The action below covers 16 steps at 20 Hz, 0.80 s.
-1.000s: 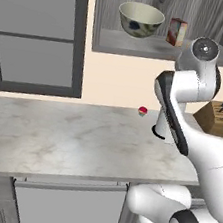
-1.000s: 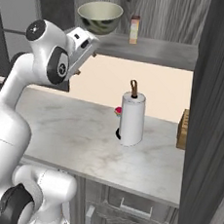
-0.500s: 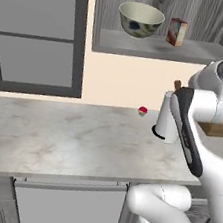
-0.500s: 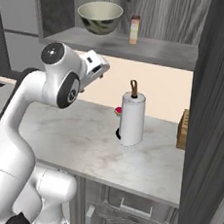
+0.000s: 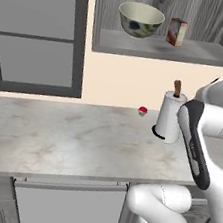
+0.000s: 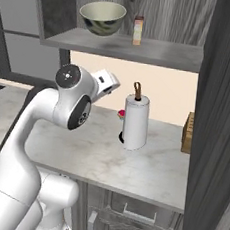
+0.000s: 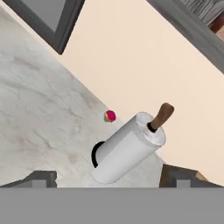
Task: Pick the mug and place it in the sink. Pick the bowl and place it in the open cabinet and then close the cabinet.
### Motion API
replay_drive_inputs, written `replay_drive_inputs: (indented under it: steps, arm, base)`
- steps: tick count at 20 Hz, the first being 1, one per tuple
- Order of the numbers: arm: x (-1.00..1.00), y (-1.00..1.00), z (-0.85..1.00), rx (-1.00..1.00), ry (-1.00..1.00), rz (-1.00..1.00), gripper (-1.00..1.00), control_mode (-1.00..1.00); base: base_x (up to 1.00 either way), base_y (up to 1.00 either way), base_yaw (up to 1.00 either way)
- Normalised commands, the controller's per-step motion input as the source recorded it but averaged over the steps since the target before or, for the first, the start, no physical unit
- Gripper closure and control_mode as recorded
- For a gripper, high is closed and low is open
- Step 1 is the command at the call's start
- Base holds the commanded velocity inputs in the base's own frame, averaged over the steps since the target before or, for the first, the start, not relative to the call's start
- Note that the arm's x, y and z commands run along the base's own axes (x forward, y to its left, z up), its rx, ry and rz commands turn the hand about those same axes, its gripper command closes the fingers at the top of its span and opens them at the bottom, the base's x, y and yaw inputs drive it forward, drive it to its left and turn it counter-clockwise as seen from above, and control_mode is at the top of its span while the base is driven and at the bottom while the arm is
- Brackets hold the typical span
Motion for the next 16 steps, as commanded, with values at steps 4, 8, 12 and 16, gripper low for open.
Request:
replay_drive_inputs:
  steps: [4,8,12,16]
  arm:
    - [-0.21,-0.23,-0.03,0.12,0.00,0.00,-1.00,-1.00]
    - [-0.22,-0.23,-0.14,0.15,0.00,0.00,-1.00,-1.00]
    - [-0.16,-0.21,-0.21,0.14,0.00,0.00,-1.00,-1.00]
    - [-0.09,-0.17,-0.22,0.12,0.00,0.00,-1.00,-1.00]
  base:
    - [0.00,0.00,0.00]
    - [0.00,0.00,0.00]
    - [0.00,0.00,0.00]
    - [0.00,0.00,0.00]
